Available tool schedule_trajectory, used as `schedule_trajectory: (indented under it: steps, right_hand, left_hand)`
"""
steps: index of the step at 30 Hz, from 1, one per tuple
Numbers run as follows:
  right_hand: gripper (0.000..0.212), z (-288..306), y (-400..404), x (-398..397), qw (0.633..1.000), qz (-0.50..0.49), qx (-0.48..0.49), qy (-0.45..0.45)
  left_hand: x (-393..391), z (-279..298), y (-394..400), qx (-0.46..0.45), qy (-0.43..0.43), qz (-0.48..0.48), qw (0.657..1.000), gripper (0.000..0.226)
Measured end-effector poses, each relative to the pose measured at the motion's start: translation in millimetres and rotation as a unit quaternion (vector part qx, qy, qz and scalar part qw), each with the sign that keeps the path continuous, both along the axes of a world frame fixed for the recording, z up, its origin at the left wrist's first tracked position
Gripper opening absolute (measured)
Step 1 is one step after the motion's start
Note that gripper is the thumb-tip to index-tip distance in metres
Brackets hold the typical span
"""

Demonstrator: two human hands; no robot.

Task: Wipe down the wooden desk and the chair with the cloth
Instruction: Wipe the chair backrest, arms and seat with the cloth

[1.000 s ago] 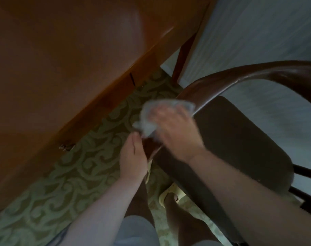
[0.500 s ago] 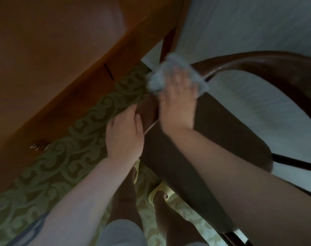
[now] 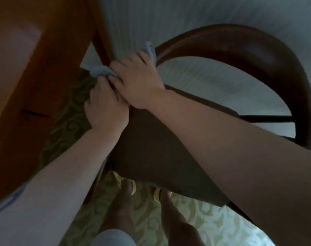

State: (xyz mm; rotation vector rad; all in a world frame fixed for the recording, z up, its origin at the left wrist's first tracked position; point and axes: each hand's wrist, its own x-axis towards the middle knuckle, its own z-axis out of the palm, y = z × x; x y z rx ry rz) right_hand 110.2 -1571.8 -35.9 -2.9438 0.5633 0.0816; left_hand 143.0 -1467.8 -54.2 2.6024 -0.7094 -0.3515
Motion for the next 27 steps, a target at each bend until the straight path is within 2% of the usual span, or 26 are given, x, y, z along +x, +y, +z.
schedule_trajectory:
  steps: [2, 6, 11, 13, 16, 17, 18, 19, 21, 23, 25, 27]
  right_hand:
    - [0.040, 2.7, -31.1, -7.0, 1.000, 0.002, 0.001, -0.001]
    - [0.045, 2.9, -82.4, -29.3, 0.992, -0.104, -0.061, -0.029]
    - [0.045, 13.8, -116.5, -48.3, 0.971, -0.218, -0.094, -0.040]
    - [0.046, 15.6, -138.0, -70.0, 0.946, -0.304, -0.110, -0.037]
    - [0.049, 22.5, -165.6, -105.1, 0.864, -0.492, -0.103, -0.034]
    - [0.049, 23.5, -165.4, -107.2, 0.845, -0.524, -0.103, -0.028]
    - [0.048, 24.0, -160.2, -103.0, 0.843, -0.528, -0.103, -0.020]
    - [0.047, 24.3, -152.3, -95.7, 0.860, -0.500, -0.100, -0.014]
    - [0.045, 21.8, -136.7, -82.1, 0.933, -0.351, -0.073, -0.018]
    - [0.045, 20.6, -132.8, -84.9, 0.970, -0.237, -0.051, -0.023]
    - [0.046, 24.4, -148.5, -108.1, 0.956, -0.286, -0.060, -0.033]
    - [0.047, 21.9, -165.3, -139.9, 0.916, -0.391, -0.070, -0.056]
  left_hand:
    - [0.3, 3.5, -7.1, 0.005, -0.017, -0.031, 0.999, 0.029]
    - [-1.7, 7.7, -30.0, -0.010, -0.034, -0.099, 0.994, 0.036]
    - [-3.5, 13.4, -78.0, -0.051, -0.022, -0.191, 0.980, 0.038]
    - [-8.6, 14.5, -92.6, -0.066, -0.023, -0.212, 0.975, 0.040]
    - [-19.0, 12.9, -113.7, -0.071, -0.042, -0.228, 0.970, 0.045]
    - [-22.7, 12.7, -120.7, -0.067, -0.050, -0.237, 0.968, 0.048]
    - [-26.3, 12.7, -127.0, -0.057, -0.056, -0.248, 0.966, 0.053]
    - [-30.4, 12.9, -131.7, -0.042, -0.063, -0.256, 0.964, 0.058]
    - [-37.2, 11.9, -136.1, -0.003, -0.094, -0.263, 0.960, 0.068]
    - [-40.0, 9.7, -134.7, 0.027, -0.129, -0.260, 0.957, 0.075]
    - [-39.5, 11.4, -136.5, 0.030, -0.118, -0.257, 0.959, 0.078]
    - [-40.3, 14.0, -141.3, 0.018, -0.081, -0.242, 0.967, 0.076]
